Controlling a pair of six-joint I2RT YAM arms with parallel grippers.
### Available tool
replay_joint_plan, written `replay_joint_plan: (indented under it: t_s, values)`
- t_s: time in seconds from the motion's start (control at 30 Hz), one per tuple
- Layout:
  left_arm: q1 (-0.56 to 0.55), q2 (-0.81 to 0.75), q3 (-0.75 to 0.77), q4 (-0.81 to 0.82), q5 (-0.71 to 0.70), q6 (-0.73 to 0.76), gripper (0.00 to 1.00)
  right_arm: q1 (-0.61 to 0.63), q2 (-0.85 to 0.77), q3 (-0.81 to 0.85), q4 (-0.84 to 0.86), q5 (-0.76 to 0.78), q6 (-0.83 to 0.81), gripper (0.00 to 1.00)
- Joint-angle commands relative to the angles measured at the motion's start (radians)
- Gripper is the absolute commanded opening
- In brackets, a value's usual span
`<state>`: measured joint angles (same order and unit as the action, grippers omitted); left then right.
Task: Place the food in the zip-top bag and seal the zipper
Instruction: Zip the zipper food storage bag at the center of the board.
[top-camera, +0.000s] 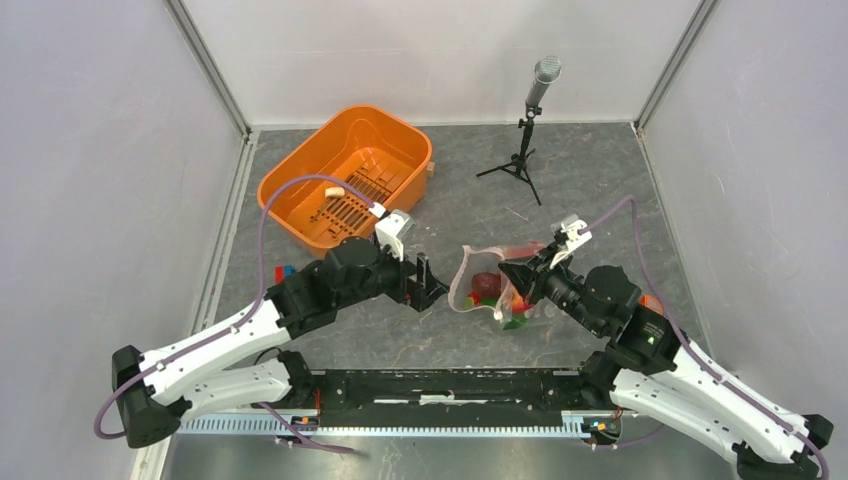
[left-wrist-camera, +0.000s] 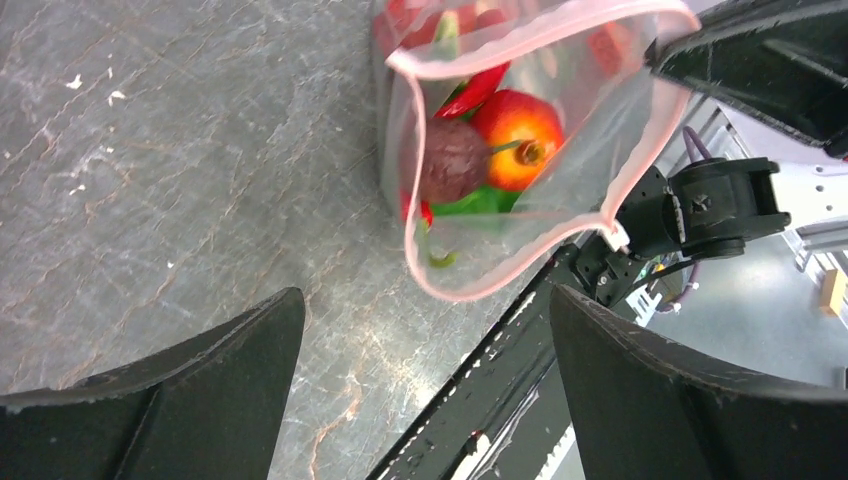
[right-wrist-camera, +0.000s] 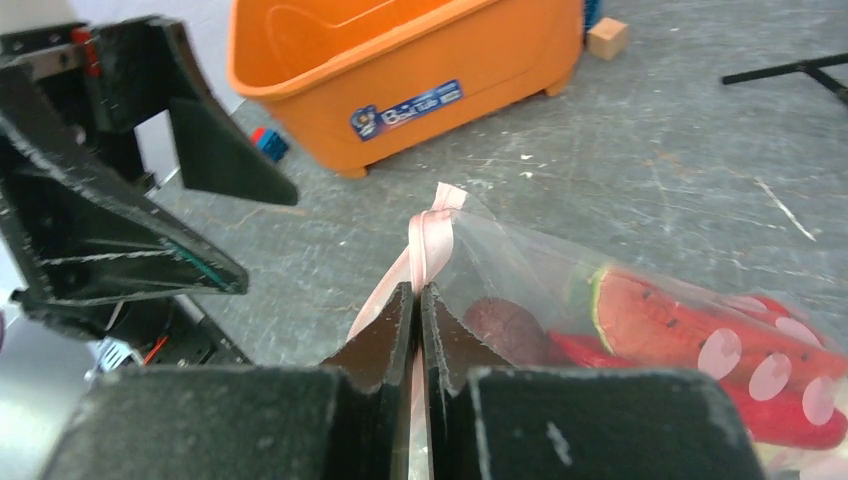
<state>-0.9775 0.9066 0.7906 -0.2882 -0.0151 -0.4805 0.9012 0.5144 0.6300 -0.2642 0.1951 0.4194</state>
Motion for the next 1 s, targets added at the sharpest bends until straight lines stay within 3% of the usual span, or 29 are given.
replay_joint_plan:
  t_s: [0.0,0.23,0.4,0.5,0.6,0.67,0.97]
  values:
    - [-0.012,0.051,0.072,0.041,0.048,0.082,0.97,0.001,0.025,0.063,0.115,-0.171,-0.047,0.09]
    - [-0.025,0.115,0.137,0.068,0.001,0.126,0.97,0.001,0.030,0.071,0.160,-0.321,-0.066,0.10]
    - [-0.026,0.133,0.182,0.043,-0.020,0.165,0.97,0.000,-0.009,0.072,0.182,-0.327,-0.076,0.11]
    - [-0.025,0.168,0.217,-0.015,0.010,0.197,0.94,0.001,-0.020,0.071,0.198,-0.331,-0.081,0.11]
    - [-0.028,0.194,0.236,-0.052,0.053,0.204,0.82,0.001,-0.017,0.079,0.204,-0.329,-0.087,0.12]
    - [-0.029,0.191,0.233,-0.053,0.062,0.198,0.79,0.002,-0.009,0.083,0.203,-0.323,-0.093,0.12]
    - [-0.036,0.159,0.135,-0.059,0.066,0.232,0.86,0.000,0.026,0.070,0.139,-0.259,-0.072,0.15]
